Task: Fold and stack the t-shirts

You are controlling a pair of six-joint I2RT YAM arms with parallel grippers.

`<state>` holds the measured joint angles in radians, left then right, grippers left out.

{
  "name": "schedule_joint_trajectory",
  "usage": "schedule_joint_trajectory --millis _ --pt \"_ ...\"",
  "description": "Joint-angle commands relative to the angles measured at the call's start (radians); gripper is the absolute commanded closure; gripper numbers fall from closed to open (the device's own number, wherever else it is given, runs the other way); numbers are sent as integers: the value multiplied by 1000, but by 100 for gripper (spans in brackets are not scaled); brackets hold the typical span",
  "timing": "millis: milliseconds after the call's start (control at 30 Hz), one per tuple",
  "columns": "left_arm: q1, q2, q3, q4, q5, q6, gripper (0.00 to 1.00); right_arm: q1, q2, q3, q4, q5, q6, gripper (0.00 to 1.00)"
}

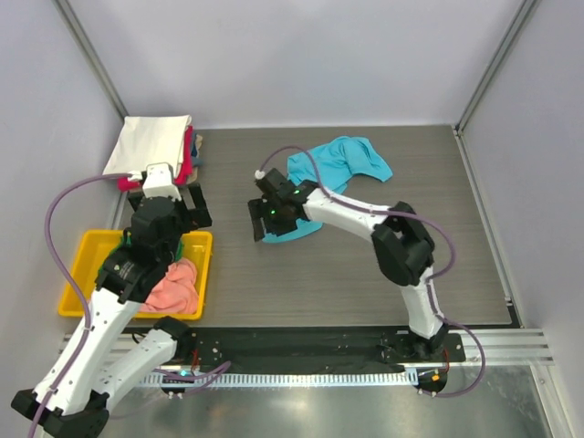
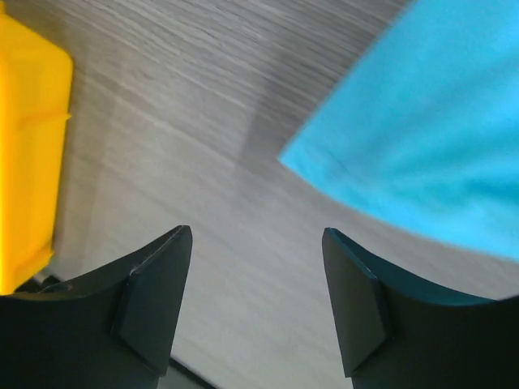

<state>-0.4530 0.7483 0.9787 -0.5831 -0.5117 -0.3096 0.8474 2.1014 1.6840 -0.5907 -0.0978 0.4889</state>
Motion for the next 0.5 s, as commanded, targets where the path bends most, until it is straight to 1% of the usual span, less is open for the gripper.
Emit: schedule_joint_trajectory --millis 0,33,67,100,133,167,233,267,333,367,433,467 --pt "5 31 60 -81 73 -159 3 -131 -262 -64 -6 24 -4 28" --pt "5 36 54 -93 91 -204 4 -192 -330 -119 -8 42 -4 28" --pt "5 39 19 -84 120 -241 5 -220 -365 -144 -6 62 -3 27" --pt "4 45 -12 -60 190 -272 6 -249 -388 -167 -8 122 -4 25" --pt "4 71 -44 3 222 -333 6 -313 -403 -203 -6 141 -6 25" --pt "1 92 -105 37 254 -354 7 -342 -421 -217 -6 141 -3 25" --pt "-15 158 -165 122 279 -402 7 -399 -425 -240 -8 110 -13 25" --pt "-19 240 -175 146 280 -408 8 -431 -419 -245 -6 112 -24 25" --pt "-29 351 -172 199 286 -413 9 -453 -409 -245 -4 112 -36 25" --pt "-29 458 -166 219 289 -416 9 -473 -397 -239 -3 112 -48 25" --pt "-32 549 -158 291 298 -418 9 -496 -357 -221 3 113 -58 25" --pt "-33 639 -147 311 306 -424 9 -507 -341 -211 2 119 -58 26"
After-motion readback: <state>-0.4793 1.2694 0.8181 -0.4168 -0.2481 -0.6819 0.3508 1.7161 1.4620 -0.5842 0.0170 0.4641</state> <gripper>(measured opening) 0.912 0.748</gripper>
